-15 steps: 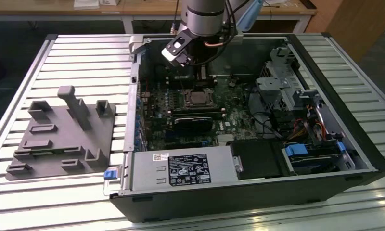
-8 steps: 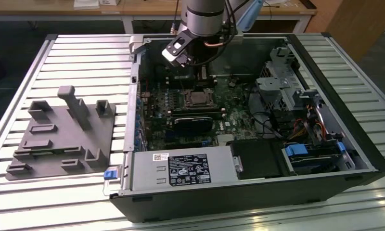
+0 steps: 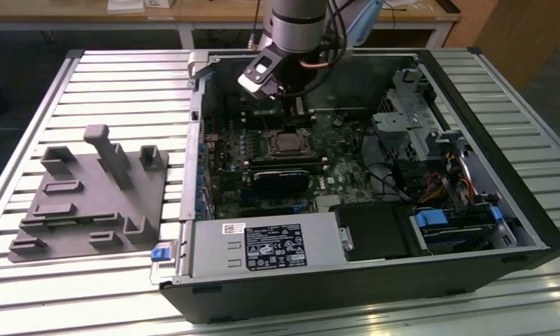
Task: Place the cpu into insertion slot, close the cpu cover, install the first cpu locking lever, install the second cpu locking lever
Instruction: 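Close the cpu cover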
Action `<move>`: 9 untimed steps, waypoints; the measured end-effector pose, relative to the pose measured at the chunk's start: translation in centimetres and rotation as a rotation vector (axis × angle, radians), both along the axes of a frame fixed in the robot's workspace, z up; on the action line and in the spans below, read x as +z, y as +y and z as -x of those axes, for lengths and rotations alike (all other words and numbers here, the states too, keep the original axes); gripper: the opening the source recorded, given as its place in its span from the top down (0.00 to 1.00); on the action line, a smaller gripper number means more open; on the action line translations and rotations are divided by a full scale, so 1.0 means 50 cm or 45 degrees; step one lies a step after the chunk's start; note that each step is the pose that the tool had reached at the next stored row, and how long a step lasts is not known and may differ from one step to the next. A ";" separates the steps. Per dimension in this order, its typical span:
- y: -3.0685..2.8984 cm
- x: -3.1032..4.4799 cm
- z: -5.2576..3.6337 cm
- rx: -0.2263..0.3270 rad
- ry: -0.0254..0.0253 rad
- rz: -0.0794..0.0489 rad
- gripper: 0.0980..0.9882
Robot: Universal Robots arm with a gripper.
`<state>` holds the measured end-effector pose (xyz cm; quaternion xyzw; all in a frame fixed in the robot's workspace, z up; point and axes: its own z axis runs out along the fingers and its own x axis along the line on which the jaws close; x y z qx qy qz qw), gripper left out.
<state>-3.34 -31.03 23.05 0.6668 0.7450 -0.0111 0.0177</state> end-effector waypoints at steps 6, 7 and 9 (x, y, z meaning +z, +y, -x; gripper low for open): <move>0.000 -0.001 0.000 0.203 0.0000 0.000 0.99; 0.000 -0.001 0.000 0.224 0.0000 0.000 0.99; 0.000 -0.001 0.000 0.267 0.0000 0.000 0.99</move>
